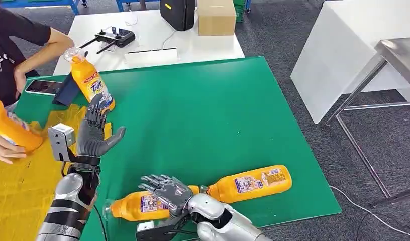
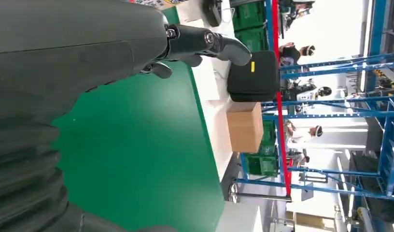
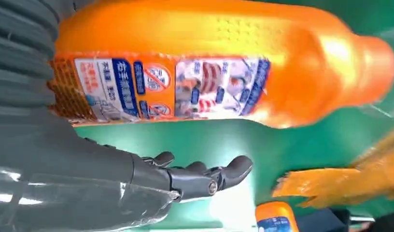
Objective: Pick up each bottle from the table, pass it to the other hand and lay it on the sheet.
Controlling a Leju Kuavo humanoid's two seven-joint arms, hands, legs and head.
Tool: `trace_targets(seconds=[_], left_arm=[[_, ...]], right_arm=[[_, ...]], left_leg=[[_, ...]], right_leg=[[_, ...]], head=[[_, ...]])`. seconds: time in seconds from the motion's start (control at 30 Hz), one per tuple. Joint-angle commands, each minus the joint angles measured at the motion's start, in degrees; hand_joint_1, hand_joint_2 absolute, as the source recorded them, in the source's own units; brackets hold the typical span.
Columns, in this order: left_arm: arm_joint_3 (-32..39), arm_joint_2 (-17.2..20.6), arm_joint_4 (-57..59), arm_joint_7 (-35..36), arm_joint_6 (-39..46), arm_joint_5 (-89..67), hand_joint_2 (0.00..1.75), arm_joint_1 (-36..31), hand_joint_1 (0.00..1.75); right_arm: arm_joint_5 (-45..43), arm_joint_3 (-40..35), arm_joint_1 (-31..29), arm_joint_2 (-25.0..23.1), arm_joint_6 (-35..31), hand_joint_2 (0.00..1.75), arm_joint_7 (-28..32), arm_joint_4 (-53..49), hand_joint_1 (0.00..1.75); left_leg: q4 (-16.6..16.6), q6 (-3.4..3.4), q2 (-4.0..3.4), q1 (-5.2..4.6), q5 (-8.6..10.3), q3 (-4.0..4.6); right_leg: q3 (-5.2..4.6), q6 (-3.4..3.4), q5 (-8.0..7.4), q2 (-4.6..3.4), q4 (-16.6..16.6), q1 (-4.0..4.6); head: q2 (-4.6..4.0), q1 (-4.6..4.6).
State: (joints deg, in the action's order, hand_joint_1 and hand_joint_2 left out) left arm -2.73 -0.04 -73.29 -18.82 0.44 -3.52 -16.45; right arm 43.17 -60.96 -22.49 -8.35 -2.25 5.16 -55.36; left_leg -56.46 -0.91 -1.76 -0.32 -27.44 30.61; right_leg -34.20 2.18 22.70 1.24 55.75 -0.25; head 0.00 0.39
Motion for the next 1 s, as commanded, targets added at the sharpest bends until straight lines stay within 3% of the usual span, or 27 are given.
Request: trace_targets(seconds=[0.03,0.13,0.33,0.4,0.5,1.0], left_arm=[[2.2,1.2,3.9,0.5,-0.9,1.3,1.75,-1.1,0.00],[3.9,1.6,2.7,0.6,-1.3,1.4,1.75,1.1,0.00],[4.5,1.7,2.4,0.7,-1.7,1.5,1.75,1.7,0.00],[7.3,1.8,-0.9,1.1,-2.6,2.3,1.75,5.4,0.00],[9.1,1.8,-3.3,1.4,-2.9,2.2,1.75,7.6,0.00],[10.5,1.3,-4.5,2.6,-3.3,0.9,1.75,9.6,0.00]], right_arm=[[3.5,-4.9,-5.0,4.4,-1.3,1.75,-2.3,5.4,0.00],[9.2,-4.4,-5.3,6.9,-3.5,1.75,-6.4,3.1,0.00],[9.6,-3.6,-5.1,7.5,-3.5,1.75,-6.6,2.1,0.00],[12.8,-1.2,-3.6,11.5,-3.0,1.75,-9.0,-5.7,0.00],[13.7,1.0,-2.0,14.0,-2.3,1.75,-10.1,-9.8,0.00],[15.1,5.3,0.2,12.8,-2.3,1.75,-11.6,-8.8,0.00]], left_leg=[[0.1,0.04,0.11,0.04,-0.01,-0.16],[0.1,0.04,0.08,0.03,-0.01,-0.20],[0.1,0.02,0.06,-0.01,0.00,-0.16],[0.0,0.02,0.07,-0.01,0.00,-0.12],[0.0,0.02,0.06,-0.01,-0.03,-0.14],[0.0,0.05,0.11,0.03,-0.04,-0.15]], right_leg=[[0.18,-0.01,0.00,-0.06,-0.1,0.01],[0.21,0.00,0.00,-0.09,-0.1,0.00],[0.18,0.00,0.00,-0.07,-0.1,-0.03],[0.15,0.00,0.01,-0.05,0.0,-0.04],[0.15,0.00,0.02,-0.06,0.0,-0.02],[0.17,-0.01,0.03,-0.07,0.0,0.01]], head=[[0.00,0.00],[0.02,0.00],[0.02,0.00],[0.02,0.00],[0.00,-0.02],[0.00,0.00]])
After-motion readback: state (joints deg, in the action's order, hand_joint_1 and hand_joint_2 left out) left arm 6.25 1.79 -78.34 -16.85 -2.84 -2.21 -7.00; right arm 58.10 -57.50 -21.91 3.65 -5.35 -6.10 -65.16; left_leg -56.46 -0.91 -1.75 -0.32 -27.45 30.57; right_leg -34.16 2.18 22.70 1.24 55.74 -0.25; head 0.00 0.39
